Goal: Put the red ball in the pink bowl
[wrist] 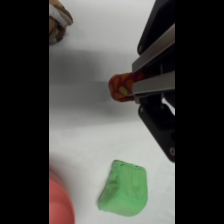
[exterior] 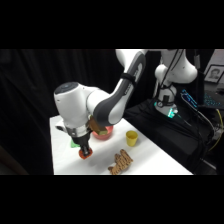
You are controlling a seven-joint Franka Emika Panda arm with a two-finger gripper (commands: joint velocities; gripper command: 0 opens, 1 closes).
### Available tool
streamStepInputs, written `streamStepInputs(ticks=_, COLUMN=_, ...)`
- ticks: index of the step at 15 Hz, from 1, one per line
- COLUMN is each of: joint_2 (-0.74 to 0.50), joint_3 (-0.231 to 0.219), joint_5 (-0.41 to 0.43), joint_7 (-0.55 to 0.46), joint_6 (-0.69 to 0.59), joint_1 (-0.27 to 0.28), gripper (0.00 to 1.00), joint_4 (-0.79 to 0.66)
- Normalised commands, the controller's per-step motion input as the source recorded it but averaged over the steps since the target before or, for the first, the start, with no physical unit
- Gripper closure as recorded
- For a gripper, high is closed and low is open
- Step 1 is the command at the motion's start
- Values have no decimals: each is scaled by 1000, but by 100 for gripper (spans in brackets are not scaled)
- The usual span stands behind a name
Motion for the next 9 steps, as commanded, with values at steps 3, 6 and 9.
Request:
streamStepInputs(ticks=3, joint_2=-436, joint_3=44, joint_5=-117, joint_7=-105, joint_6=-240, joint_1=-48, gripper=97, joint_4=-256)
streamStepInputs(ticks=6, joint_2=-458, joint_3=62, joint_5=-89, joint_7=-139, joint_6=-87, joint_1=-96, gripper=97, joint_4=-375)
streamStepInputs(ticks=9, joint_2=-522, joint_3=63, joint_5=-59, joint_7=-181, joint_6=67, joint_1=-150, gripper=97, joint_4=-532)
